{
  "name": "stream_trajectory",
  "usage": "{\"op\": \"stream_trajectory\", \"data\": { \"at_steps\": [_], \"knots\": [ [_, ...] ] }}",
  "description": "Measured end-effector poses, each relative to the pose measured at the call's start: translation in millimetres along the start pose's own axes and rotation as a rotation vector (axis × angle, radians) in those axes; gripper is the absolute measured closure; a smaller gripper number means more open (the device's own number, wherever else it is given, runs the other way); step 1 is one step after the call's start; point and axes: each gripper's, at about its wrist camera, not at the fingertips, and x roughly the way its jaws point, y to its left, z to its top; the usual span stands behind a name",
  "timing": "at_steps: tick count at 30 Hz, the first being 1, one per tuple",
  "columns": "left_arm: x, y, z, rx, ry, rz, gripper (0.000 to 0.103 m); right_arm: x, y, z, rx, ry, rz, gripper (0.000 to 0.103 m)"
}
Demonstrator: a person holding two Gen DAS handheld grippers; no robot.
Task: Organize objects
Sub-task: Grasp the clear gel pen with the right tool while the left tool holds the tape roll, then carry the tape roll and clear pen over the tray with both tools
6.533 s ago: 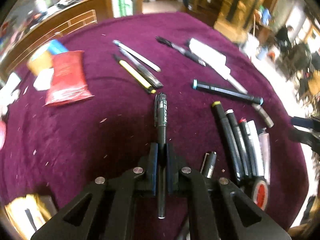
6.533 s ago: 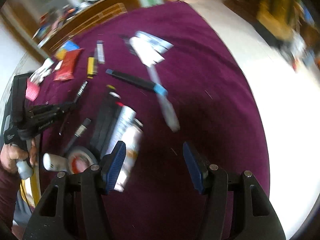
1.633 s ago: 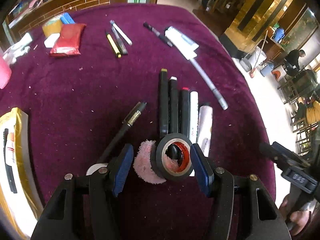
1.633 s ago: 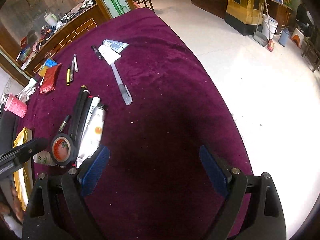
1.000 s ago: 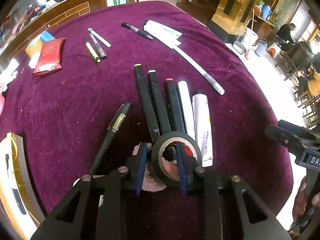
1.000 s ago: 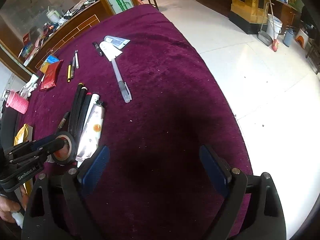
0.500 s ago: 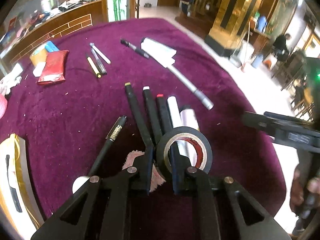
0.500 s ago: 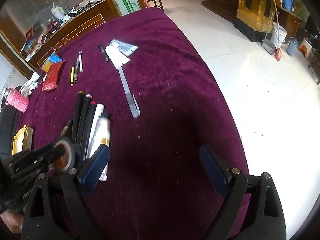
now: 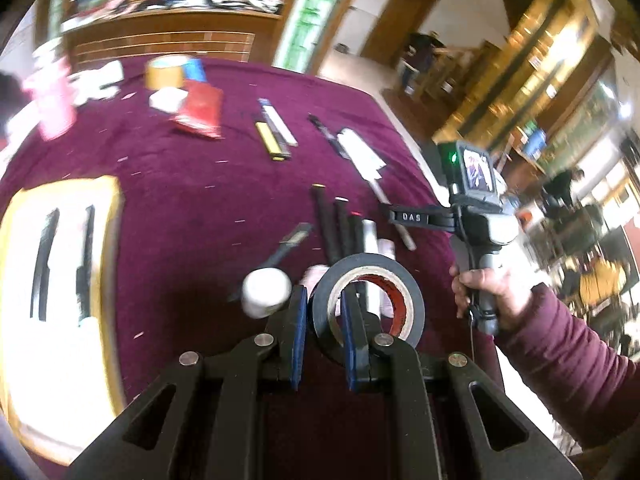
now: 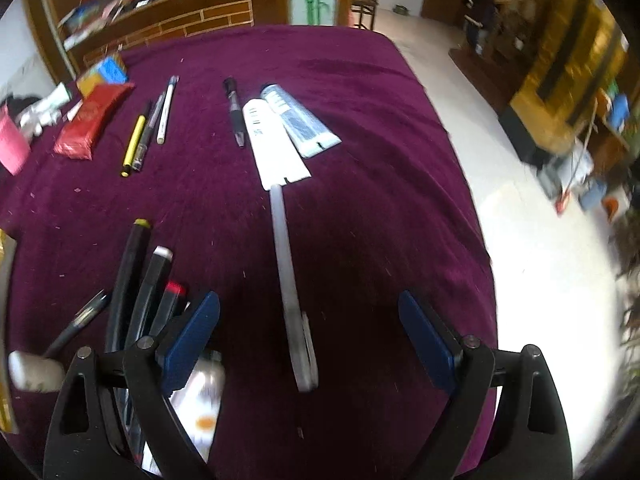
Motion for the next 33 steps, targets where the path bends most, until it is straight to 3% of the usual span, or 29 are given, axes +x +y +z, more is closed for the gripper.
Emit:
{"op": "stream_trajectory", "data": {
  "at_steps": [1,3,5,9,16,21,27,33],
  "knots": [
    [-6,8,-1,-0.019,-0.008,0.014,0.090,8,5,2,-0.023,0.014,-0.019,0.019],
    [-16,24,-3,-0.058,-0.027,0.043,0.090,21,9,1,-0.043,0.050,-0.020,0.053],
    [-24,38,-7,-0.087,-0.041,0.063,0.090,19,3,1,0.011,0.036,0.055,0.070],
    [-33,64,-11,-0.146,-0.062,0.086,0.090,15,-7,0,0.059,0.054,0.075,0.096],
    [-38,98,-11,-0.189,-0.080,0.090,0.090,-10,-38,-16,0.223,0.046,0.168,0.096],
    [-40,118,-14,-0.207,-0.073,0.079,0.090,-40,-37,-19,0.270,0.011,0.227,0.096],
    [-55,147,-25,-0.225,-0.066,0.097,0.090,-79,-4,-29,0.274,-0.021,0.317,0.096],
    [-72,190,-32,-0.263,-0.064,0.152,0.090,-105,62,-31,0.231,-0.023,0.419,0.096]
  ]
}}
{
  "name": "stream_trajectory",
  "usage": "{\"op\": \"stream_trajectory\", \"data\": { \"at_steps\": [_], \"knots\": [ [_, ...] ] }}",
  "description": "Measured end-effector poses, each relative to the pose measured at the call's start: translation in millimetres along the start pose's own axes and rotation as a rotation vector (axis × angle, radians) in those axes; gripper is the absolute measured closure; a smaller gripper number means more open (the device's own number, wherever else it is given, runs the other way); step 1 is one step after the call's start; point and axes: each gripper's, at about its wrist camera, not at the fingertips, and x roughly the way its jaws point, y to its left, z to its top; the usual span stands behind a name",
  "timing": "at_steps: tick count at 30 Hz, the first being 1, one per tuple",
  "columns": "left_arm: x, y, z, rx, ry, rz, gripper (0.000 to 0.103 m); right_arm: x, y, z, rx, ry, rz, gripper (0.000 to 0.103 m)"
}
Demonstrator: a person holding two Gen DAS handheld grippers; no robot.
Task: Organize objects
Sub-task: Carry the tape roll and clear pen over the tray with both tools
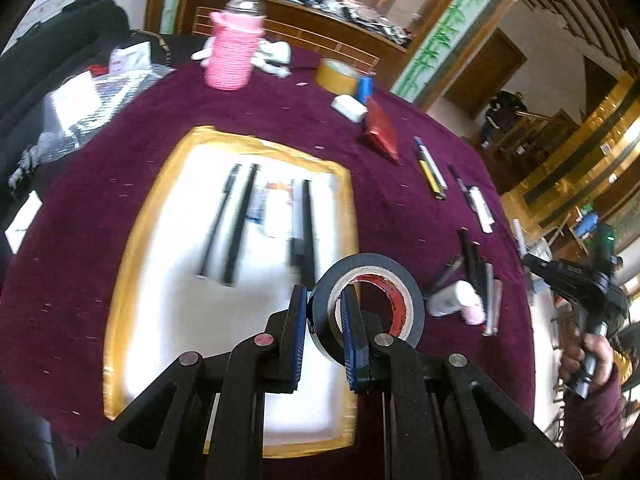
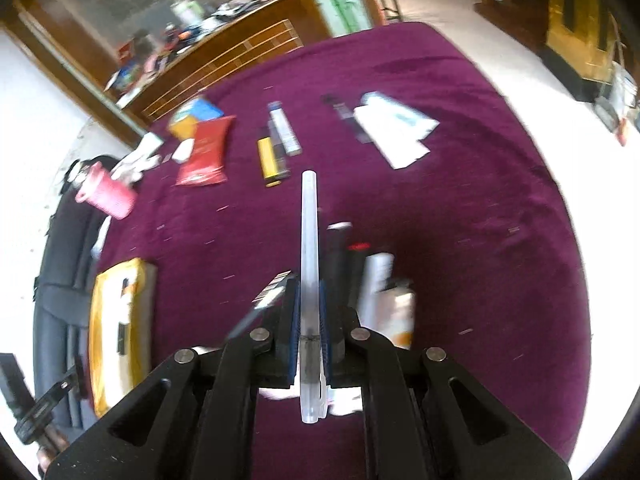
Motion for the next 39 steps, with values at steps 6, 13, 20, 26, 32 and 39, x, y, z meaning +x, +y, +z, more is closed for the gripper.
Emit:
{"op": "stream_trajectory", "data": {
  "at_steps": [6,13,20,26,32,39],
  "knots": [
    [9,47,18,-0.006,0.010,0.082,0.090,20,73,-17,-0.045,0.051,0.099,0.096],
    [48,84,54,0.071,0.022,0.229,0.090,63,165,-42,-0.138,0.135,0.156,0.096],
    [89,77,86,0.201,0.039,0.242,0.090,104,218,-70,-0.187,0.216,0.170,0.096],
    [116,71,95,0.244,0.069,0.258,0.090,117,236,-81,-0.200,0.242,0.174,0.096],
    [117,73,102,0.169,0.097,0.159,0.068,127,242,-86,-0.195,0.264,0.181,0.096],
    [50,75,106,0.117,-0.014,0.111,0.062,139,263,-93,-0.210,0.309,0.234,0.096]
  ]
}}
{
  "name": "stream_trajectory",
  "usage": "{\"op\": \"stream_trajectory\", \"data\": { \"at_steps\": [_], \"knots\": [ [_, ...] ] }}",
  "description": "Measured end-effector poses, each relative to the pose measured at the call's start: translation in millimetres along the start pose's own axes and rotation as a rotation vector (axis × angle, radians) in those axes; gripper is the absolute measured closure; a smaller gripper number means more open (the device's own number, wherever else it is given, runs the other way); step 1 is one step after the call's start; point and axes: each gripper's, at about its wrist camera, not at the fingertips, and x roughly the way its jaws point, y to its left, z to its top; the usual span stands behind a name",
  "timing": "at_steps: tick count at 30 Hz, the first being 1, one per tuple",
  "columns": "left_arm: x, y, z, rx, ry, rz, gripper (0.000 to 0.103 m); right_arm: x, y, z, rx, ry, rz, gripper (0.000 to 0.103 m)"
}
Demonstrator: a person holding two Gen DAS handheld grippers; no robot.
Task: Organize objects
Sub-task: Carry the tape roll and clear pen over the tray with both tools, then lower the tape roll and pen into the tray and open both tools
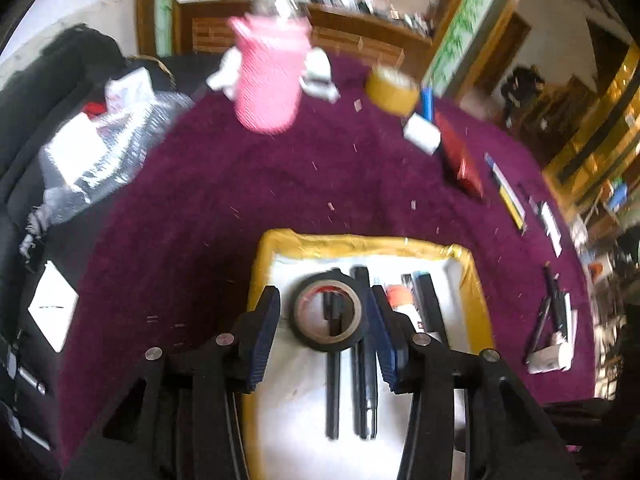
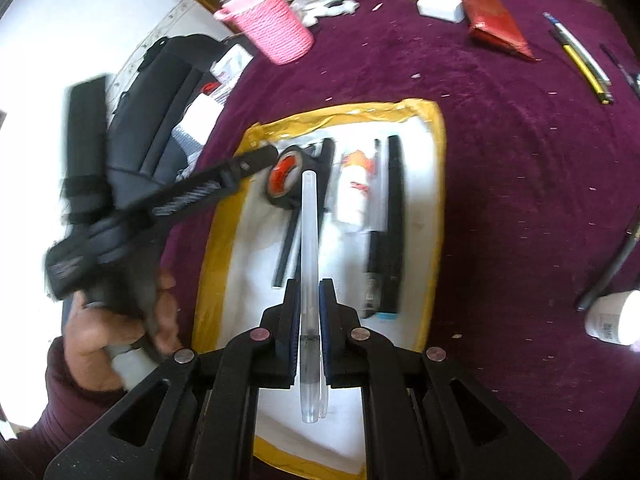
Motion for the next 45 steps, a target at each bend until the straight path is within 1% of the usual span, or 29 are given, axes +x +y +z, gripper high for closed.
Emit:
{"op": "stream_trajectory", "data": {
  "at_steps": [2,3,5,9,13,15,22,24,26,28,30,31,35,39,45],
  "knots": [
    [-22,11,-3,-0.037,-0.042,0.000,0.054,12,8,3,0.008,0.024,0.034,0.096],
    [-36,19,-6,-0.065,-0.065,-0.003,0.054,17,11,4,0.009,0.034,0.045,0.096],
    [-51,31,-12,-0.101,-0.081,-0.001,0.053,32,21,8,0.003,0.054,0.055,0.096],
    [-69,55,-29,-0.170,-0.078,0.021,0.053,62,38,15,0.003,0.098,0.060,0.096],
    [-79,73,-45,-0.225,-0.071,0.021,0.053,89,50,23,-0.006,0.119,0.021,0.096],
    [-82,78,-52,-0.242,-0.070,0.019,0.053,96,53,24,-0.008,0.125,0.005,0.096],
    [-87,84,-64,-0.277,-0.078,0.013,0.053,104,57,29,-0.041,0.118,-0.074,0.095],
    [-87,83,-64,-0.282,-0.075,0.009,0.053,104,58,31,-0.037,0.117,-0.083,0.094],
    [-87,79,-64,-0.281,-0.075,0.000,0.053,93,54,28,-0.038,0.104,-0.093,0.093],
    [-88,74,-62,-0.273,-0.080,-0.013,0.053,80,51,25,-0.042,0.081,-0.108,0.089],
    [-88,64,-58,-0.259,-0.086,-0.035,0.052,60,44,19,-0.043,0.048,-0.122,0.083],
    [-88,61,-57,-0.256,-0.087,-0.045,0.052,53,41,16,-0.043,0.035,-0.129,0.081],
    [-88,38,-52,-0.247,-0.116,-0.106,0.052,20,23,-2,-0.035,-0.016,-0.158,0.074],
    [-85,12,-45,-0.224,-0.122,-0.137,0.052,-4,10,-20,-0.023,-0.048,-0.170,0.066],
    [-86,-37,-45,-0.185,-0.111,-0.153,0.052,-33,-7,-40,-0.073,-0.070,-0.217,0.065]
  ]
}}
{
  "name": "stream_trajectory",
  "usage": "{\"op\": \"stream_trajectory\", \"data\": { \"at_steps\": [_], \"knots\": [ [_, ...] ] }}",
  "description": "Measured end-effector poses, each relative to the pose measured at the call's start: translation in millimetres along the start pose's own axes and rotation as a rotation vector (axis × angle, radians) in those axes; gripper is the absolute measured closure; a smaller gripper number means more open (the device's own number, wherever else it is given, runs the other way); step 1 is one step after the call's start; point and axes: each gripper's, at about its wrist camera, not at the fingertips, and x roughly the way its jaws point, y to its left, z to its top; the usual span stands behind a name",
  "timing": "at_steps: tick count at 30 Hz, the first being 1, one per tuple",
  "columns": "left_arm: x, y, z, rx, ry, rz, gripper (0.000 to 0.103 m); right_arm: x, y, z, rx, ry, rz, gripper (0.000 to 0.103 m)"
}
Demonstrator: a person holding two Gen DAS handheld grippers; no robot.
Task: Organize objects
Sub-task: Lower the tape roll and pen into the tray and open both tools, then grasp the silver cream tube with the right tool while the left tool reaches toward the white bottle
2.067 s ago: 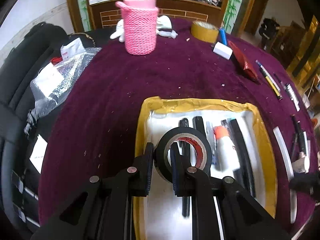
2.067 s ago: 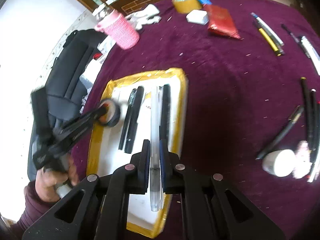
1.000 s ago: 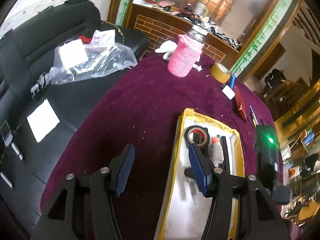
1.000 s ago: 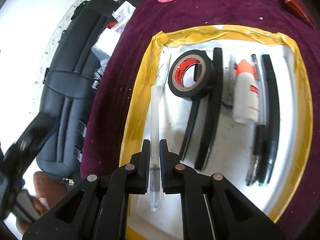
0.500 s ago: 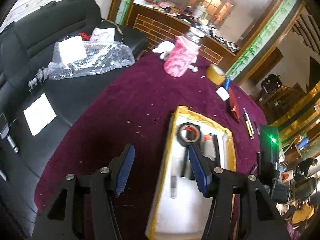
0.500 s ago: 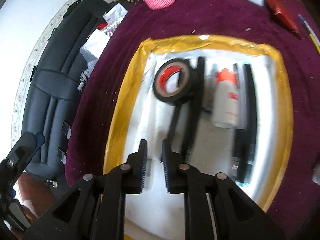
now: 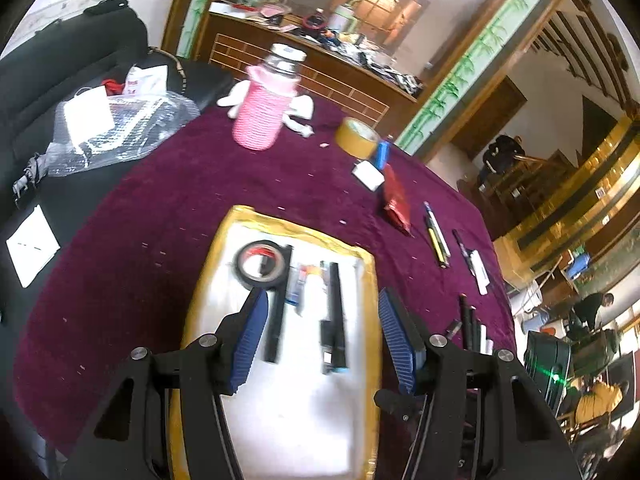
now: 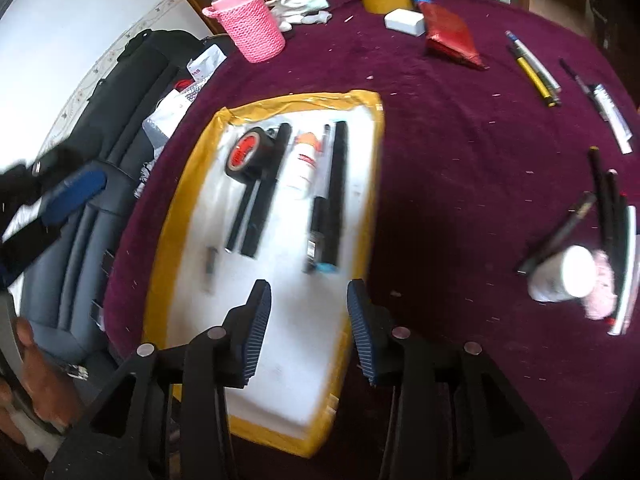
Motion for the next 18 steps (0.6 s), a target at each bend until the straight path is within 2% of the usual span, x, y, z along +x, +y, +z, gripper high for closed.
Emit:
{"op": "stream_trajectory", "data": {
  "at_steps": [5,11,14,18],
  "knots": [
    [2,-43,-16,0.044,0.022,0.003,0.051,-37,-56,-20,0.048,-0.044,-0.007,0.065],
    [11,-90,-39,0.084,0.070,0.006,0.051,-84,-169,-40,0.273,-0.112,-0.050,0.063],
    [16,-113,-51,0.106,0.086,0.004,0.051,-110,-239,-54,0.414,-0.149,-0.106,0.063],
    [23,-142,-67,0.137,0.121,-0.004,0.051,-128,-294,-68,0.519,-0.154,-0.151,0.062]
  ]
}}
